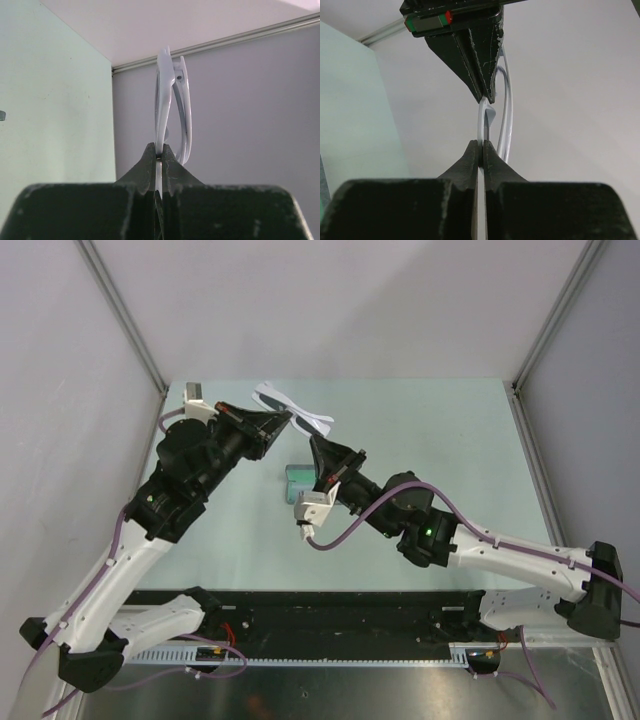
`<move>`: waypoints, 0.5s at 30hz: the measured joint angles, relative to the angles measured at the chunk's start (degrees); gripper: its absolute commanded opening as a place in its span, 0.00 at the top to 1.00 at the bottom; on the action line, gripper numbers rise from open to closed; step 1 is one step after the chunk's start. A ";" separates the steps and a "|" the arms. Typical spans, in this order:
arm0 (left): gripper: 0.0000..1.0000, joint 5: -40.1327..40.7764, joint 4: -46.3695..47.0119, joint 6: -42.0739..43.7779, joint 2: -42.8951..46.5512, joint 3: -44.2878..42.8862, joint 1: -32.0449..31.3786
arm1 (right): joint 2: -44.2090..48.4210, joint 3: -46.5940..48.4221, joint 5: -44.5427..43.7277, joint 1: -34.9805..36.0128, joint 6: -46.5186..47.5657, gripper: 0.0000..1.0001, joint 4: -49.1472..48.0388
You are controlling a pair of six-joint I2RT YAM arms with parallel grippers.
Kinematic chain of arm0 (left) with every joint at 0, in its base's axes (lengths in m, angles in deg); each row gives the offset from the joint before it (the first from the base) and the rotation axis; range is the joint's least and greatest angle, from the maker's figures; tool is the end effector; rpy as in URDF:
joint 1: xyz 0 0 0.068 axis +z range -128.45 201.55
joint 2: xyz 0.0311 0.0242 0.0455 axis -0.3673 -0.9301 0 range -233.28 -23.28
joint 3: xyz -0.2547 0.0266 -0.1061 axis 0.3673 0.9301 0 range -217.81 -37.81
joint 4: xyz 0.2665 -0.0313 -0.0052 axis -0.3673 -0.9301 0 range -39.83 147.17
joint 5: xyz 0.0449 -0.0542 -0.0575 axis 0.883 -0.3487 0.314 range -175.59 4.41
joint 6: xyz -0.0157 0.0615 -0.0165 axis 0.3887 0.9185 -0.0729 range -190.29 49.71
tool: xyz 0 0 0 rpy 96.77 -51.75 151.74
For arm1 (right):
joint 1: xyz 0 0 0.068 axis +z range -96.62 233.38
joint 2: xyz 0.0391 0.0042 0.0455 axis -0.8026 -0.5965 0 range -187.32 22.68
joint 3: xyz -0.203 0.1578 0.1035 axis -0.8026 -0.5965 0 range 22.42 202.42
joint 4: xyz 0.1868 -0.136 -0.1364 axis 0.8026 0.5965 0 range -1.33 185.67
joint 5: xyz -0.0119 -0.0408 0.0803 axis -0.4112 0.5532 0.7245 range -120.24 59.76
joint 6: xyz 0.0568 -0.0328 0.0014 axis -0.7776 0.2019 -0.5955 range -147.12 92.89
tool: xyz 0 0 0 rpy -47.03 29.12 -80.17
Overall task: Organize the sunglasses
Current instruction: Pass from the left arm to the right
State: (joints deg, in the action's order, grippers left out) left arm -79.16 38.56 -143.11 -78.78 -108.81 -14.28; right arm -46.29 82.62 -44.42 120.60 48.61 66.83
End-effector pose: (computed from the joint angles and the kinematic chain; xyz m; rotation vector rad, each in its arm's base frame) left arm 0.1819 -0.1242 0.4533 -0.6638 1.6818 -1.3302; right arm 0.1289 0.2744 0.4129 -1.2032 0.6244 -0.2911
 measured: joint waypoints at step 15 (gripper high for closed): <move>1.00 0.35 -0.02 0.42 0.00 0.00 -0.07 | 0.76 0.04 2.80 -1.64 -9.27 1.00 -0.26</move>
State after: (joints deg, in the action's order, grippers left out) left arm -78.81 38.54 -142.69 -78.78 -108.81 -14.35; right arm -45.52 82.66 -41.62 118.96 39.34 66.56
